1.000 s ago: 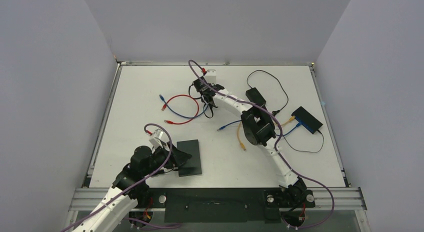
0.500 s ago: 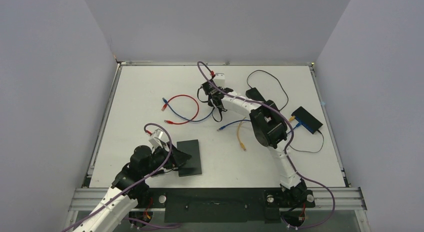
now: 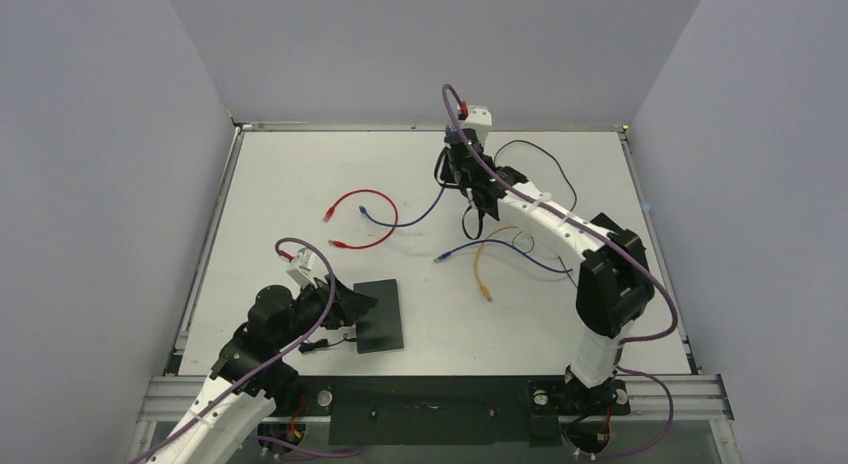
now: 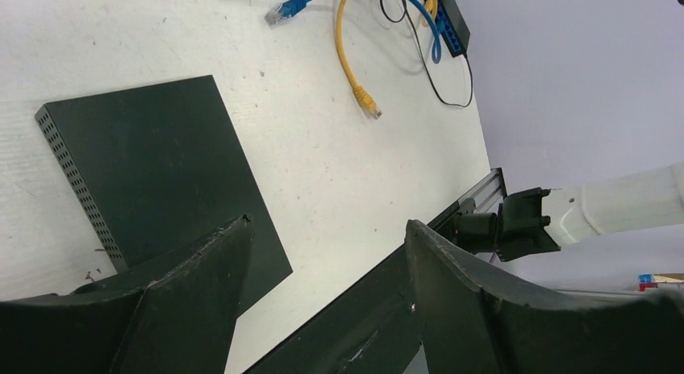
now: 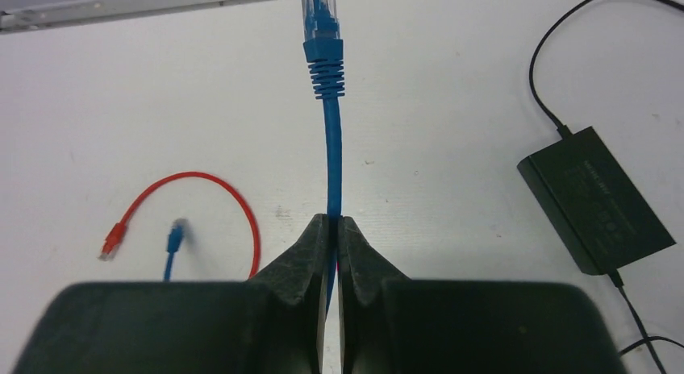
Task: Insert the plug into the switch port
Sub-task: Pick up the connector from the center of the board.
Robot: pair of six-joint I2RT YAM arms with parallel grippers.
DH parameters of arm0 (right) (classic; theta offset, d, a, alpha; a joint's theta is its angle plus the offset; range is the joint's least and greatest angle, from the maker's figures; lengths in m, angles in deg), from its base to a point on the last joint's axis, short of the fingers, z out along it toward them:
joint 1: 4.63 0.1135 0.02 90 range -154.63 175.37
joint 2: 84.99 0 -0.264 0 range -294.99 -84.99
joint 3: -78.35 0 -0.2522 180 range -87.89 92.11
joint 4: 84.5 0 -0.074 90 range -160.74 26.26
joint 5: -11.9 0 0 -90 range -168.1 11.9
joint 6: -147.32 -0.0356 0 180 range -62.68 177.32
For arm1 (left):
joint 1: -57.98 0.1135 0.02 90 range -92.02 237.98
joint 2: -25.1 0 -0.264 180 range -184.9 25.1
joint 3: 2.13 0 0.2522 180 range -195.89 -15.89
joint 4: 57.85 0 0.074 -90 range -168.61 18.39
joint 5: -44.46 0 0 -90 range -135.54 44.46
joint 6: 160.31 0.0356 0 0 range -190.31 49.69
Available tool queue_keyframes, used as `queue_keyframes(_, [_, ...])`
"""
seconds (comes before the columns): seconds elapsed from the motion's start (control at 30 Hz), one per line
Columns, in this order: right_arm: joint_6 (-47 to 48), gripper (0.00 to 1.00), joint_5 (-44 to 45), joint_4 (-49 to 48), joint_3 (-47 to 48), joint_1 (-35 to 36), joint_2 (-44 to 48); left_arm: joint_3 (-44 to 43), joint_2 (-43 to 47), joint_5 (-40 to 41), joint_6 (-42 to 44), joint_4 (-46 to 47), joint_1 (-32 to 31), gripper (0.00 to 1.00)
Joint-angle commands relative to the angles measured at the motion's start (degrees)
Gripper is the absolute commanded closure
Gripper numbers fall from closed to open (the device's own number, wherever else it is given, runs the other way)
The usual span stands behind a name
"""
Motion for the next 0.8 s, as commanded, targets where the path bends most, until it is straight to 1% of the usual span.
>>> queue_keyframes(0.0, [4.48, 1.00, -1.40, -6.94, -5.13, 0.06, 10.65, -4.46, 0.24, 2.20, 2.76, -0.56, 0.38, 0.34])
queue_keyframes(0.17, [7.96, 1.00, -3.69, -9.16, -11.66, 0.04, 21.02, -6.65, 0.08, 3.39, 4.24, -1.73, 0.38, 0.34])
queue_keyframes(0.23, [9.11, 1.00, -5.03, -8.87, -13.54, 0.05, 26.57, -7.16, 0.19, 3.75, 4.74, -1.82, 0.39, 0.34])
queue_keyframes(0.33, [10.99, 1.00, -7.47, -7.33, -16.46, 0.11, 32.00, -7.91, 0.00, 3.73, 5.09, -1.43, 0.38, 0.34])
queue_keyframes(0.4, [12.66, 1.00, -12.30, -4.67, -17.44, 0.31, 35.38, -8.87, -0.23, 3.58, 5.23, -1.22, 0.38, 0.34])
queue_keyframes(0.67, [17.31, 1.00, -17.52, 7.48, -23.62, 4.02, 50.61, -12.90, -1.47, 2.55, 6.93, -0.44, 0.40, 0.34])
queue_keyframes(0.77, [18.17, 1.00, -20.65, 11.57, -24.90, 5.03, 56.27, -14.17, -2.93, 0.40, 7.23, 0.69, 0.47, 0.33])
